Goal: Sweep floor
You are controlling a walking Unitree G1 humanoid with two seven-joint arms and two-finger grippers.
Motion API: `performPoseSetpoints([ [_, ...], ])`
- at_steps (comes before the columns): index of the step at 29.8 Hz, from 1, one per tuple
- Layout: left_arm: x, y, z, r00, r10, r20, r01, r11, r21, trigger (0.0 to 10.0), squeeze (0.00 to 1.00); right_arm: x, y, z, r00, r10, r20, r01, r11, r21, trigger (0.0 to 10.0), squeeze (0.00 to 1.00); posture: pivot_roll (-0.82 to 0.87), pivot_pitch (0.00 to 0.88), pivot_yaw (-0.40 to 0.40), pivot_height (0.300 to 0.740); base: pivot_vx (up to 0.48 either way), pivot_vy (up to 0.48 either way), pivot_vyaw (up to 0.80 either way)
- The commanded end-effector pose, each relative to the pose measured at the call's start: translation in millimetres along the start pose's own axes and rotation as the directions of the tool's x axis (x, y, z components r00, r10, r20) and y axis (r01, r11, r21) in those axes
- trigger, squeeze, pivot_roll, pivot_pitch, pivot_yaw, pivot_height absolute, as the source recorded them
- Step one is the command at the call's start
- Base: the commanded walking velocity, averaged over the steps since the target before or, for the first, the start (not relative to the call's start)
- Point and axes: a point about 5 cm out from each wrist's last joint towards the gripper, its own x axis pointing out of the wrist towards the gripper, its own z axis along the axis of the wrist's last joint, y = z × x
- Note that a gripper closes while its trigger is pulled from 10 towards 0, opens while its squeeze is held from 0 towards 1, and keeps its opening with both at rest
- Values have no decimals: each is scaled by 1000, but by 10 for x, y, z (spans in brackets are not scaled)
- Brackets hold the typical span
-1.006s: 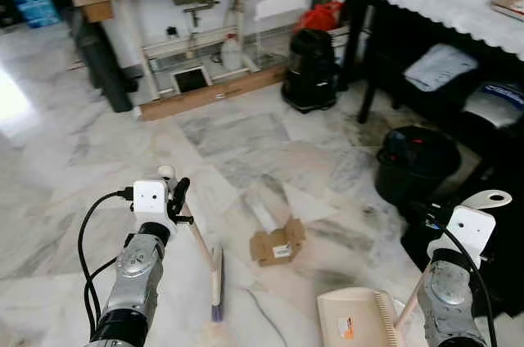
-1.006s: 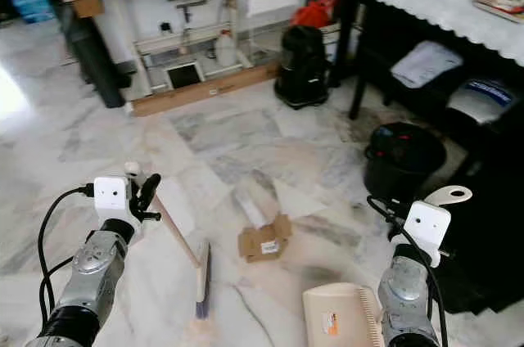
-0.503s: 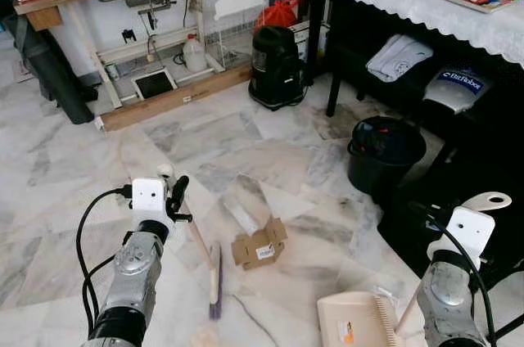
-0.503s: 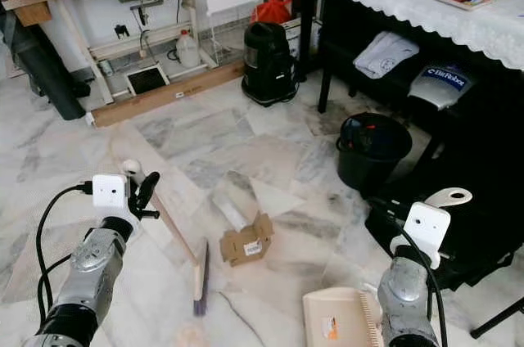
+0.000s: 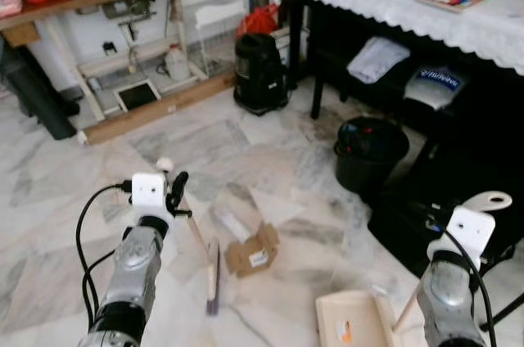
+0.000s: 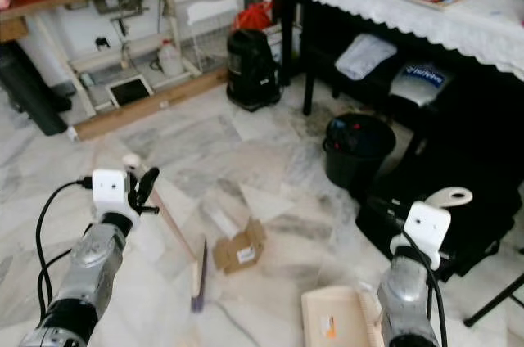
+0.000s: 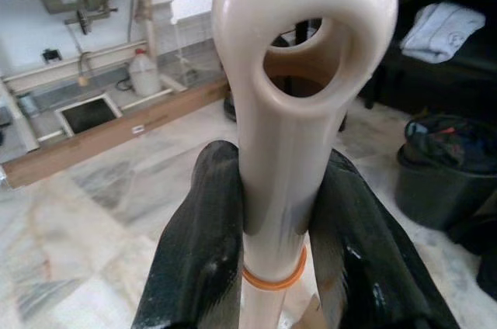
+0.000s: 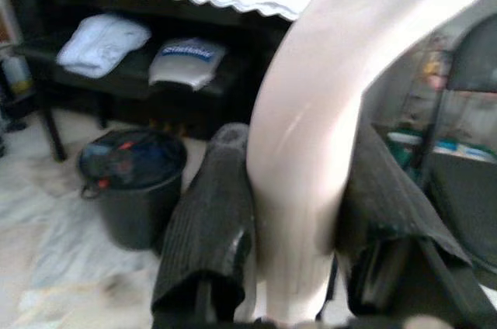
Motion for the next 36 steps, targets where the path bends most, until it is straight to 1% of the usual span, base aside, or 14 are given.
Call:
performPoseSetpoints([
  [1,29,35,70,999,-3,32,2,1000,27,10000,0,41,3,81,999,2,34,-2,1000,4,10000,0,-62,0,51,740,0,0,-788],
  [20,26,61,52,1000,0,24,-1,999,43,10000,0,37,21,93,999,14,45,-14,1000,3,10000,0,-69,0,56,740,0,0,-768],
  [30,18,133,47,1000,27,15,-28,998,63,10000,0,44,18,106,999,15,52,-15,1000,-1,10000,0,-65,0,51,740,0,0,0],
  [36,28,129,67,999,28,23,-29,998,63,10000,0,37,-3,93,999,8,49,-8,1000,-5,10000,0,-61,0,52,740,0,0,0],
])
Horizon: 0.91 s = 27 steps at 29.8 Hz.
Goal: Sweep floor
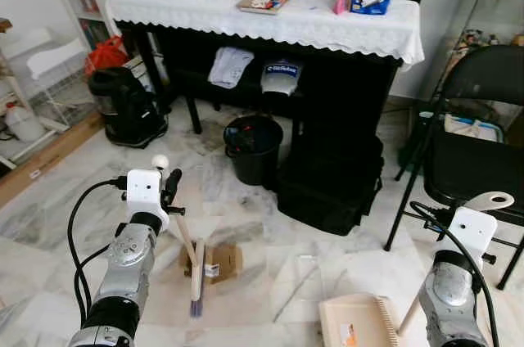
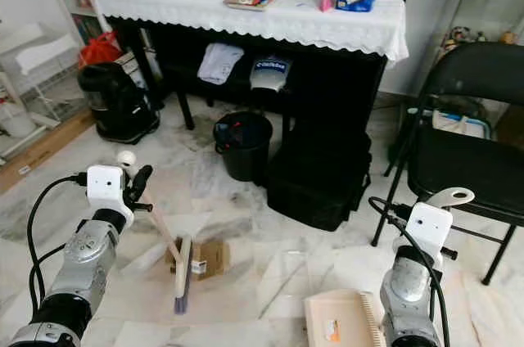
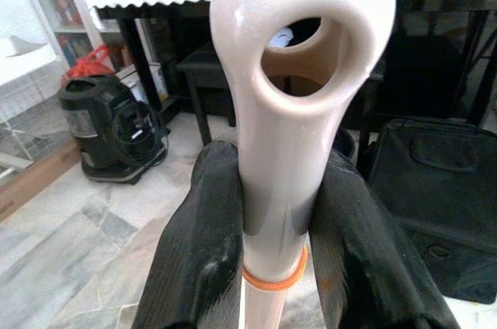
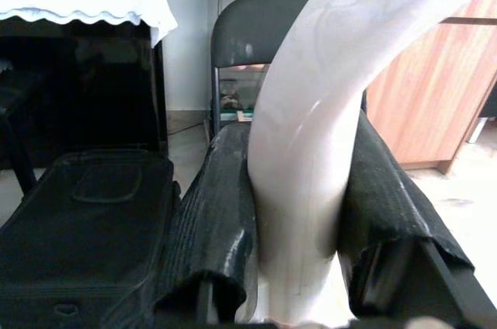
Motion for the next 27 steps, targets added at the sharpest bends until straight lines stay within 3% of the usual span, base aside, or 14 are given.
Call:
performPoseSetpoints([
  [1,25,13,72,999,2,36,-3,1000,6,10000,0,44,-3,88,999,-11,40,10,1000,10,10000,0,-62,0,54,740,0,0,0],
  [16,45,48,119,998,39,53,-37,999,-30,10000,0,48,16,93,999,-9,38,8,1000,14,10000,0,-58,0,55,740,0,0,0],
  [21,94,35,254,993,32,113,-24,997,-69,10000,0,52,18,97,999,-9,40,8,1000,15,10000,0,-57,0,55,740,0,0,0],
  [27,179,-17,514,979,26,202,11,984,-181,10000,0,57,16,104,999,-9,44,9,1000,16,10000,0,-58,0,52,740,0,0,0],
])
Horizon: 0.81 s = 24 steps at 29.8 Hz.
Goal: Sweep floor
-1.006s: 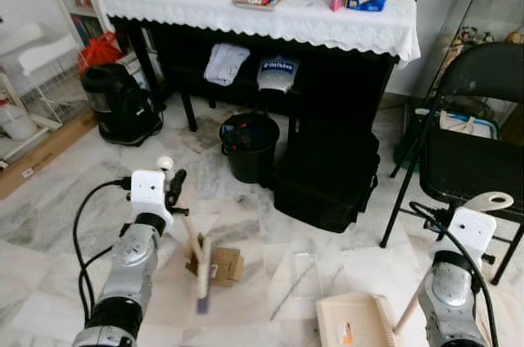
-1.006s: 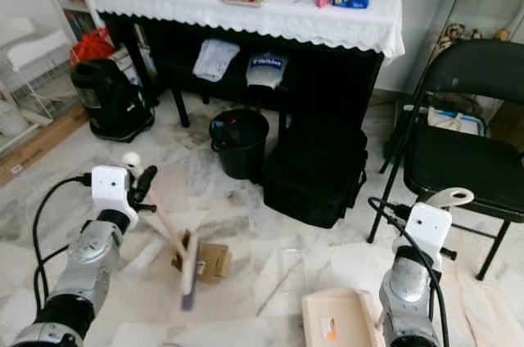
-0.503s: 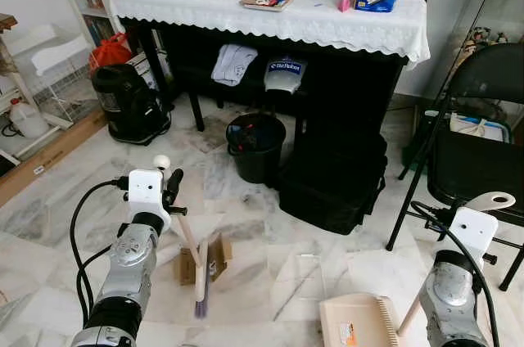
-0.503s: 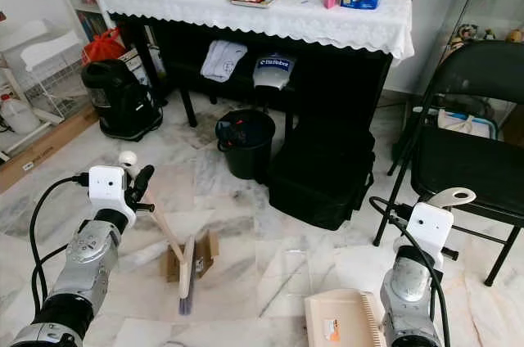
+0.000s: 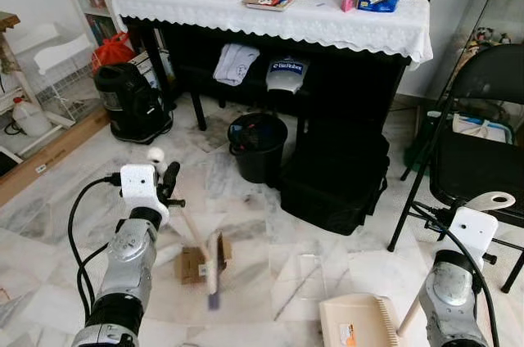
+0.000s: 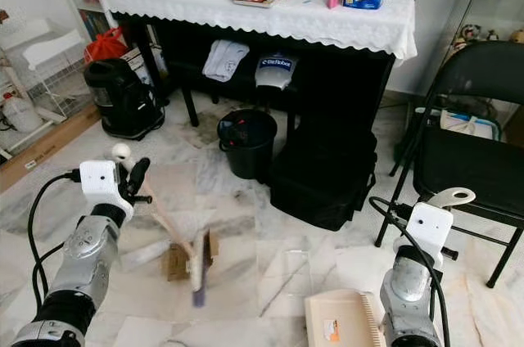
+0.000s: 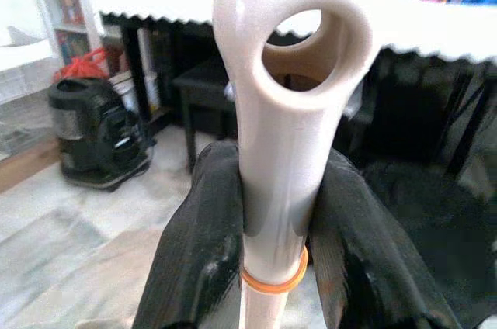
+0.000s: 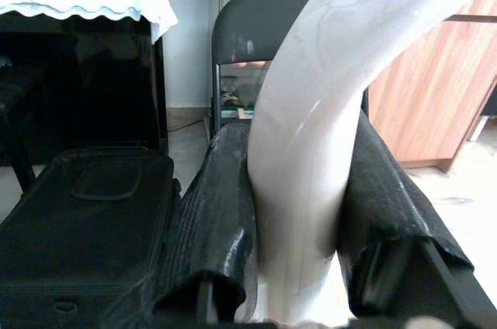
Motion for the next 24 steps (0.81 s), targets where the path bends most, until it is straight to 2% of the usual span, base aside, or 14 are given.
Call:
performPoseSetpoints([
  [1,151,-58,348,991,-27,134,33,998,-46,10000,0,57,21,105,999,-1,45,1,1000,15,10000,0,-55,0,51,740,0,0,0],
  [8,211,-140,478,983,-66,170,87,989,-119,10000,0,57,32,110,999,-1,46,0,1000,18,10000,0,-58,0,54,740,0,0,0],
  [11,233,-222,524,978,-132,163,156,977,-142,10000,0,56,34,105,999,-1,43,1,1000,18,10000,0,-53,0,54,740,0,0,0],
  [12,230,-261,499,975,-170,142,190,972,-140,10000,0,56,35,106,999,-2,43,1,1000,18,10000,0,-56,0,57,740,0,0,0],
  [14,230,-261,499,975,-170,142,190,972,-140,10000,0,56,35,106,999,-2,43,1,1000,18,10000,0,-56,0,57,740,0,0,0],
  [15,210,-289,425,975,-198,102,211,968,-134,10000,0,56,33,104,999,-4,42,4,1000,17,10000,0,-56,0,58,740,0,0,0],
  [18,185,-302,362,975,-214,67,221,967,-123,10000,0,55,30,102,999,-6,42,6,1000,17,10000,0,-56,0,58,740,0,0,0],
  [19,132,-304,255,975,-219,27,221,970,-102,10000,0,52,29,101,999,-7,42,6,1000,17,10000,0,-58,0,59,740,0,0,0],
  [21,114,-299,232,976,-218,19,219,971,-94,10000,0,53,29,101,999,-7,42,6,1000,17,10000,0,-58,0,59,740,0,0,0],
  [24,65,-242,162,986,-165,3,164,983,-85,10000,0,53,29,98,999,-2,41,1,1000,20,10000,0,-57,0,56,740,0,0,0],
])
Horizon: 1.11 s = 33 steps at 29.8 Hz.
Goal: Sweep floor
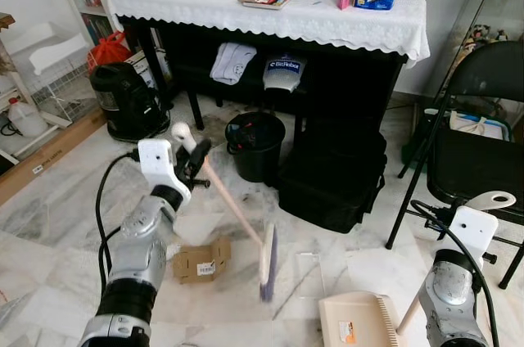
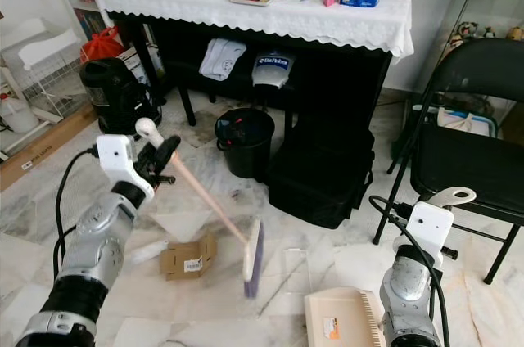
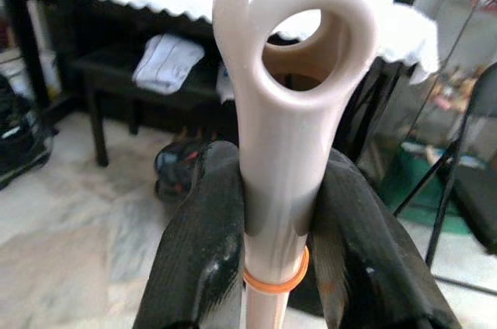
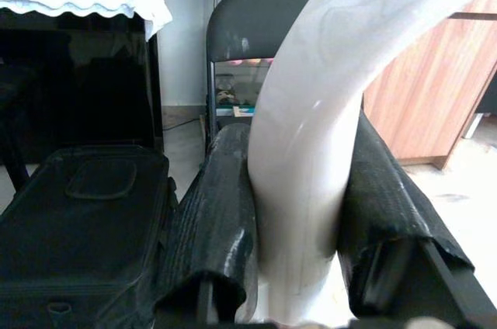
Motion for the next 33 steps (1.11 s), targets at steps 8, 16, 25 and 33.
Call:
performPoseSetpoints([
  [8,-135,83,-110,997,77,-1,-76,993,89,10000,0,39,58,107,998,19,52,-20,1000,21,10000,0,-58,0,53,740,0,0,0],
  [16,-147,88,-139,997,79,-7,-78,990,122,10000,0,59,52,124,998,26,57,-27,999,19,10000,0,-58,0,48,740,0,0,0],
  [25,-134,87,-141,997,81,-3,-80,989,126,10000,0,65,54,109,999,26,37,-27,999,32,10000,0,-58,0,49,740,0,0,-356],
  [33,-132,102,-145,997,83,-2,-82,989,126,10000,0,62,62,103,999,29,31,-30,999,35,10000,0,-57,0,49,740,0,0,-800],
])
